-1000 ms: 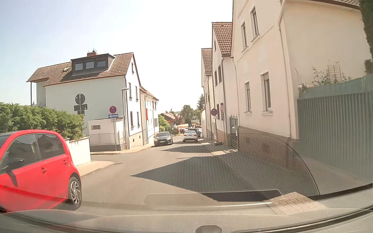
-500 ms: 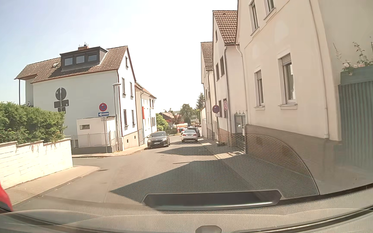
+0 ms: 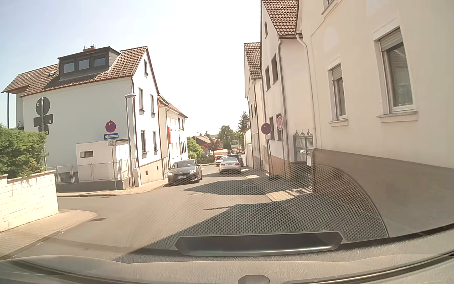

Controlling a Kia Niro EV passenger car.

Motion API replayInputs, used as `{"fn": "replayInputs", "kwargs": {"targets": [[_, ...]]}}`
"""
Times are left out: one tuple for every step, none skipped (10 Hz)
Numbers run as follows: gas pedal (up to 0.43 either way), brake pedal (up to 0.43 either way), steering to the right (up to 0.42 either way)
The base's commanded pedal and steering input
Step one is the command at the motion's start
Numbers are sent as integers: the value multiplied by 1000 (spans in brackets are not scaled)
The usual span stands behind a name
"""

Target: Follow the waypoints while adhering to traffic rules and regulations

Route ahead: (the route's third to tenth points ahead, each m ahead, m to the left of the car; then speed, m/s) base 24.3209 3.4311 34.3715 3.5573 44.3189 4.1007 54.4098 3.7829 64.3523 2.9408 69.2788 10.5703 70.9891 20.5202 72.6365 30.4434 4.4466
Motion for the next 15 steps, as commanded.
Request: {"fn": "replayInputs", "kwargs": {"targets": [[0,268,0],[0,268,0],[0,280,0],[0,280,0],[0,287,1],[0,287,1],[0,287,1],[0,287,1],[0,287,3],[0,287,5],[0,287,9],[0,287,10],[0,287,11],[0,280,11],[0,274,11]]}}
